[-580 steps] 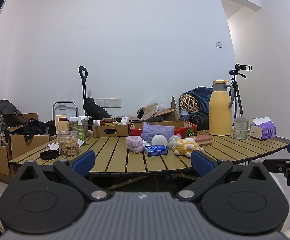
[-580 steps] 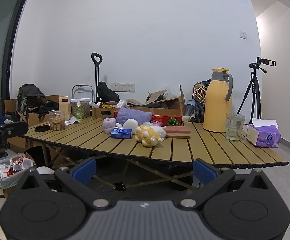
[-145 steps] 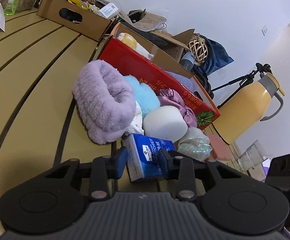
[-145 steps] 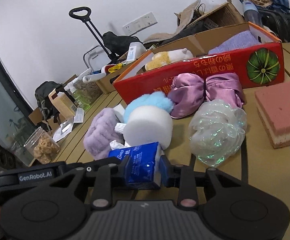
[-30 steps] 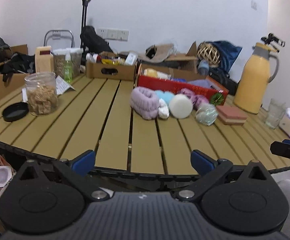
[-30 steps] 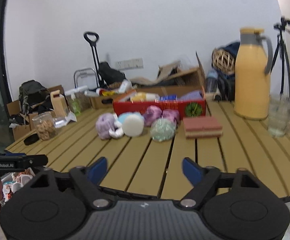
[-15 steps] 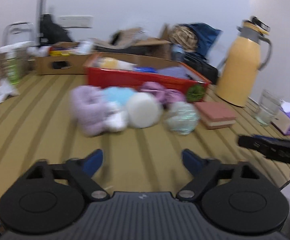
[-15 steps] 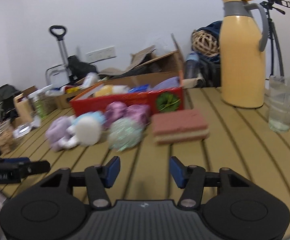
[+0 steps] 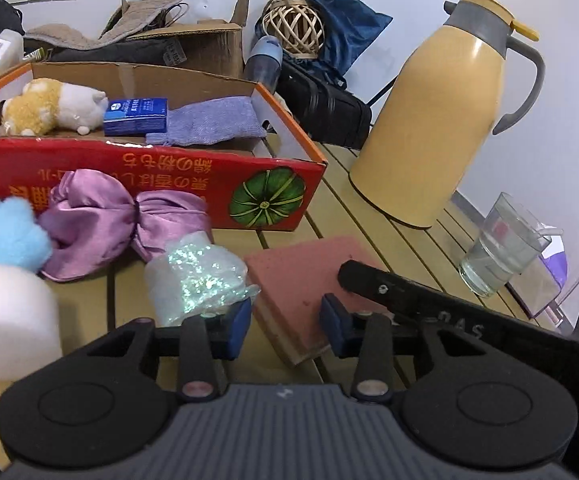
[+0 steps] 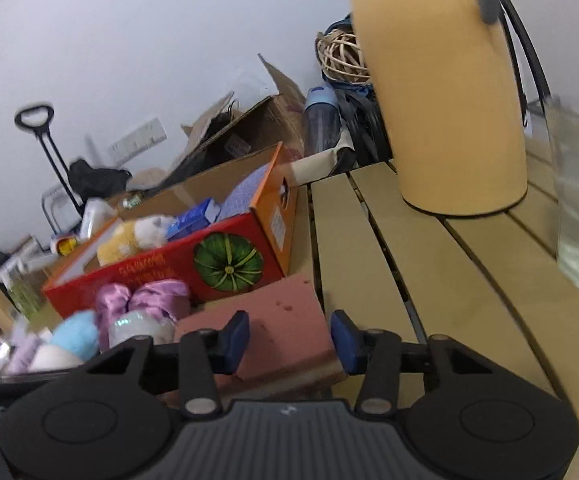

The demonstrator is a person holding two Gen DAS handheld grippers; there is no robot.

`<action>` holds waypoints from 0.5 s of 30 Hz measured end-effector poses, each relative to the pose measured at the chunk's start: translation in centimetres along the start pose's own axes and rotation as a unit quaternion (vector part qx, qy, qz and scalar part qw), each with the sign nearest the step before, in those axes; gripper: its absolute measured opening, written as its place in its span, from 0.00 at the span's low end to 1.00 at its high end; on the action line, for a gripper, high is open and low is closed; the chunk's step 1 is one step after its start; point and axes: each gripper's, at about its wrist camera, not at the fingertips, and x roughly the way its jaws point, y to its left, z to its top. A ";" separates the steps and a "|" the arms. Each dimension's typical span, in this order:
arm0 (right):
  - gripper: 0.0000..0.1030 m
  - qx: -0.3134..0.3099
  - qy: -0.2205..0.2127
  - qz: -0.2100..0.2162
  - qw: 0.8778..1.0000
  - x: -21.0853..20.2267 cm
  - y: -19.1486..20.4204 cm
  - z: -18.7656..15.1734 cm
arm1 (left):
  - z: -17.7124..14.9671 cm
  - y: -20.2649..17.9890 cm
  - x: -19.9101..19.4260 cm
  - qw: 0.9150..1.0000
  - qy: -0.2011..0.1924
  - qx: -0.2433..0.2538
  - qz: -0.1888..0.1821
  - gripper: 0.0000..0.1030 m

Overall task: Organize soft objects
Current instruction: 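Reach the right gripper to the pink sponge block and grasp it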

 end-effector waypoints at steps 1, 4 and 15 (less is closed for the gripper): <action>0.42 0.001 0.000 0.004 1.000 0.0 -0.2 0.0 | -0.1 0.0 0.0 1.000 -0.005 0.004 -0.001 0.39; 0.42 -0.007 0.000 0.013 1.000 -0.3 -0.6 -0.4 | -0.3 0.2 0.0 1.000 -0.007 -0.006 -0.006 0.40; 0.38 0.021 0.009 0.018 1.000 -2.0 -1.3 -0.7 | -1.1 0.2 -0.8 0.999 -0.016 -0.021 -0.043 0.26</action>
